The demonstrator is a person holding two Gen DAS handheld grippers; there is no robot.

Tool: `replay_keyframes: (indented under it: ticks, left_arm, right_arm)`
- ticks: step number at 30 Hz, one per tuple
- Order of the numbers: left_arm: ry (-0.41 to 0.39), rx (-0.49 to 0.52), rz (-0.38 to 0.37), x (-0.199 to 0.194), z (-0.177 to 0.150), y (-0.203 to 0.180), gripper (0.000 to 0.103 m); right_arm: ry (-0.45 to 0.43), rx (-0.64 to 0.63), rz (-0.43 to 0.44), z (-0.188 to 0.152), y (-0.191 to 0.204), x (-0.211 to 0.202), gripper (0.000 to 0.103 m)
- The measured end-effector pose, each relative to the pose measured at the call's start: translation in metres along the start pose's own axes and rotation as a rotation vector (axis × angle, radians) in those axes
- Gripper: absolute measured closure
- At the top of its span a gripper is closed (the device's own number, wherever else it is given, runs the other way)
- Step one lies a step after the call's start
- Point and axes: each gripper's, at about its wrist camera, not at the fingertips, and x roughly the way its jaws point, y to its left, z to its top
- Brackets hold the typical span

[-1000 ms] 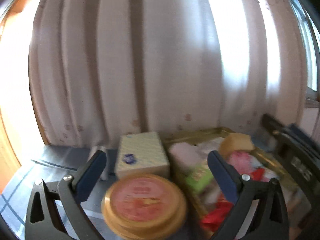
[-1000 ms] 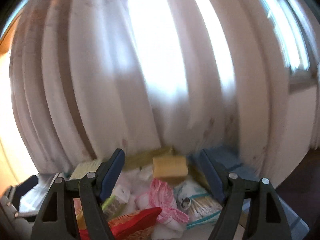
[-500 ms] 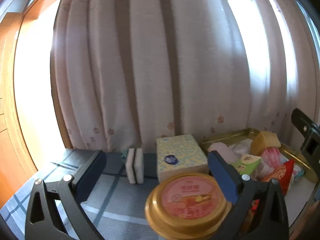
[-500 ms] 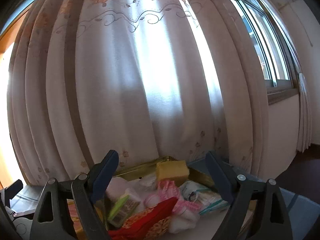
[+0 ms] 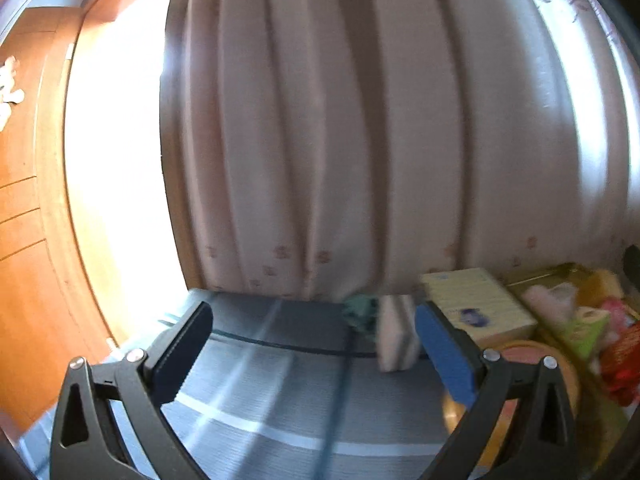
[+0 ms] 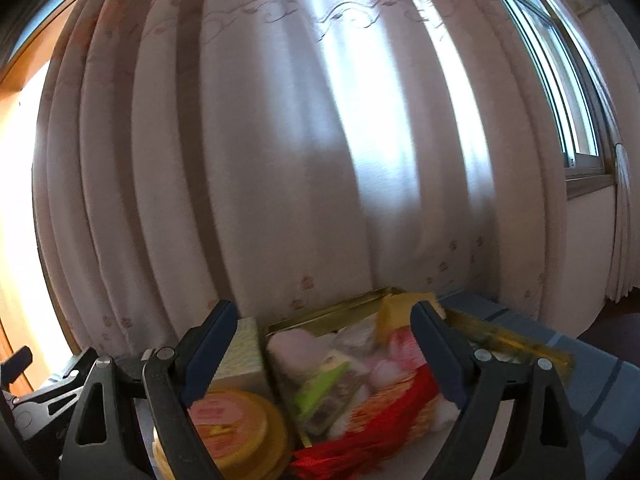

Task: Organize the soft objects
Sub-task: 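Withdraw both open tools toward the white-black sponge and teal cloth, then close the right tool on the white sponge with black stripe and lift it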

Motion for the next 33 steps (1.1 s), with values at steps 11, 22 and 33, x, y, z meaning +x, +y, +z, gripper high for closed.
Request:
replay_keyframes:
  ticks: [11,22,33]
  left_arm:
    - [0.015,-0.019,0.047,0.017,0.003,0.043,0.001]
    - [0.033,0.043,0.074,0.045,0.008,0.062,0.001]
    - [0.075,-0.065,0.068,0.062,0.008,0.093,0.001]
  right_arm:
    - [0.082,-0.022,0.061,-0.010,0.049,0.014,0.013]
    - [0.141,-0.063,0.103,-0.021,0.098,0.029,0.013]
    - [0.211,-0.143,0.136,-0.031,0.154,0.048,0.013]
